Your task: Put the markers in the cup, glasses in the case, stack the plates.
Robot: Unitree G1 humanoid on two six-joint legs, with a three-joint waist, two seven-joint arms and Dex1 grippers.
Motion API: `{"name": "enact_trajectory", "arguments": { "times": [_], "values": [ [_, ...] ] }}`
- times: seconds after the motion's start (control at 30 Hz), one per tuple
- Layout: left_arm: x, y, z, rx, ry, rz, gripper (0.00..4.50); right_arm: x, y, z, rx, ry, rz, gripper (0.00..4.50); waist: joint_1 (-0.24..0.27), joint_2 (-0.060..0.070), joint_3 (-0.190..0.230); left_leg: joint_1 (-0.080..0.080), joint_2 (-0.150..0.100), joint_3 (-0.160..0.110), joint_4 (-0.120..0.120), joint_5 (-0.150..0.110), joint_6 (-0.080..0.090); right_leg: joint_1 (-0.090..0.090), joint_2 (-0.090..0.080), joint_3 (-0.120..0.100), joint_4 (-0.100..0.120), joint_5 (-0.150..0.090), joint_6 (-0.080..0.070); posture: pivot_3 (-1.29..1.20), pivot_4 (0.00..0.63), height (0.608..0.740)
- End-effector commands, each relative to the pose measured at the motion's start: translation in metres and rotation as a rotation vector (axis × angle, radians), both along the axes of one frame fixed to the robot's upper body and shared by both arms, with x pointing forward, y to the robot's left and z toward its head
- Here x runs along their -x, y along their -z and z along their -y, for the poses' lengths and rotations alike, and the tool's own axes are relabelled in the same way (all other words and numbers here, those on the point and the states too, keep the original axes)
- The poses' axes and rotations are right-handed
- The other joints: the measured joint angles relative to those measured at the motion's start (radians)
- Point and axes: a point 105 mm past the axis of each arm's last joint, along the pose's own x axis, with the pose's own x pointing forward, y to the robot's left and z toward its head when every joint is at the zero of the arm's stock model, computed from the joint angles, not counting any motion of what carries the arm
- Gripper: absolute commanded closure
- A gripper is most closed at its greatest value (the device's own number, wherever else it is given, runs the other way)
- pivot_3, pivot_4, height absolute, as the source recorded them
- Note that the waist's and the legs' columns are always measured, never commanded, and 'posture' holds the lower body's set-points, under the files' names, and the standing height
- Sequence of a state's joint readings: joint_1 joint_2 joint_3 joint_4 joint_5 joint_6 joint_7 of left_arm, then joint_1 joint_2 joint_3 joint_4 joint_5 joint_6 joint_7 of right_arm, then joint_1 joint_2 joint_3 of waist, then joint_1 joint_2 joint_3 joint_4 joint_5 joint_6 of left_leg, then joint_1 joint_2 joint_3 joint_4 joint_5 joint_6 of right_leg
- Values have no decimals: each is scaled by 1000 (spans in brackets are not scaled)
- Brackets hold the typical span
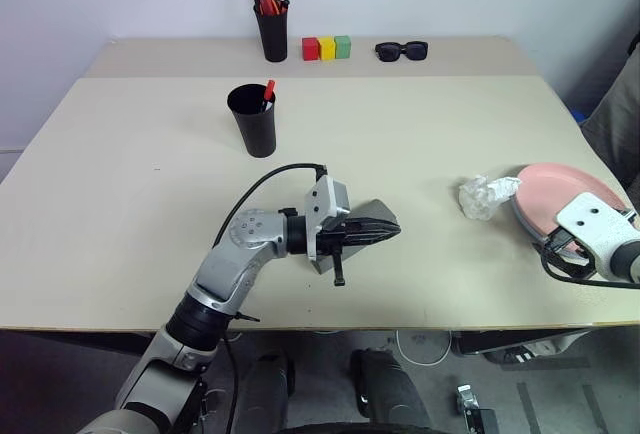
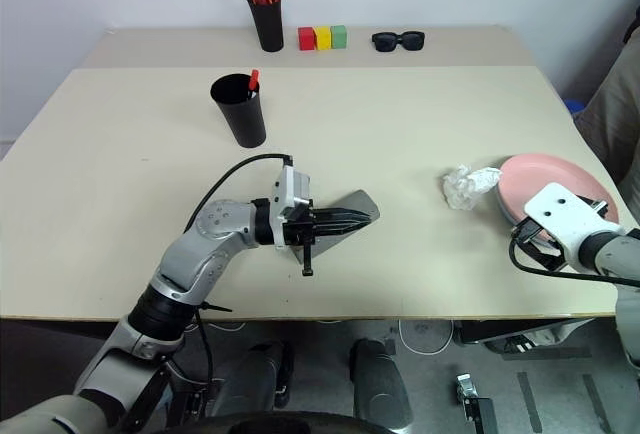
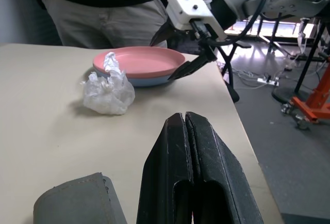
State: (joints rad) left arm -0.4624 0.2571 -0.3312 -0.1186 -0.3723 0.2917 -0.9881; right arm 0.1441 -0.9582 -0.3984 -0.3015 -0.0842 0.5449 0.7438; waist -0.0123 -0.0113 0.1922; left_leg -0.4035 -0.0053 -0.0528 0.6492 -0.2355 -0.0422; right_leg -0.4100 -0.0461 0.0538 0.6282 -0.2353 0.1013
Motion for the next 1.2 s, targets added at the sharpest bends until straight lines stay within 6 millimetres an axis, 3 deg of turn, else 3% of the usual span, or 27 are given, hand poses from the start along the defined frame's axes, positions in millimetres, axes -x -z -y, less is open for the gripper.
{"name": "enact_trajectory", "arguments": {
  "times": [0.03,0.23,0.47,0.57,0.8,1.03,1.2],
  "values": [
    [-2,-6,-3,19,-13,38,4500,0,-22,-18,-34,-82,99,23,-1,0,0,0,0,0,0,0,0,0,0,0,0,0,0,0,150,740],
    [-7,-6,-6,16,-32,42,4500,-14,-17,-51,-205,-116,193,23,-1,0,0,0,0,-1,0,0,0,0,1,0,0,-1,1,0,150,740],
    [-3,-8,-9,31,-47,31,4500,-48,3,-55,-261,12,313,23,0,0,0,0,0,-1,0,0,0,0,0,0,0,0,0,0,150,740],
    [-3,-7,-10,30,-56,31,4500,-55,9,-55,-269,37,326,771,1,0,0,0,0,-1,0,0,0,0,0,0,0,0,0,0,150,740],
    [-2,-6,-12,32,-70,23,4500,-57,8,-54,-251,21,325,4398,-1,0,0,0,0,-1,0,0,0,0,0,0,0,0,0,0,150,740],
    [-2,-5,-10,36,-68,17,4500,-55,-21,-41,-217,52,430,4463,-1,0,0,0,0,-1,0,0,0,0,0,0,0,0,0,0,150,740],
    [-2,-4,-9,37,-55,13,4500,-46,-59,-21,-218,94,529,4463,0,0,0,-1,0,-1,0,0,0,0,0,0,0,0,0,0,150,740]
  ]
}}
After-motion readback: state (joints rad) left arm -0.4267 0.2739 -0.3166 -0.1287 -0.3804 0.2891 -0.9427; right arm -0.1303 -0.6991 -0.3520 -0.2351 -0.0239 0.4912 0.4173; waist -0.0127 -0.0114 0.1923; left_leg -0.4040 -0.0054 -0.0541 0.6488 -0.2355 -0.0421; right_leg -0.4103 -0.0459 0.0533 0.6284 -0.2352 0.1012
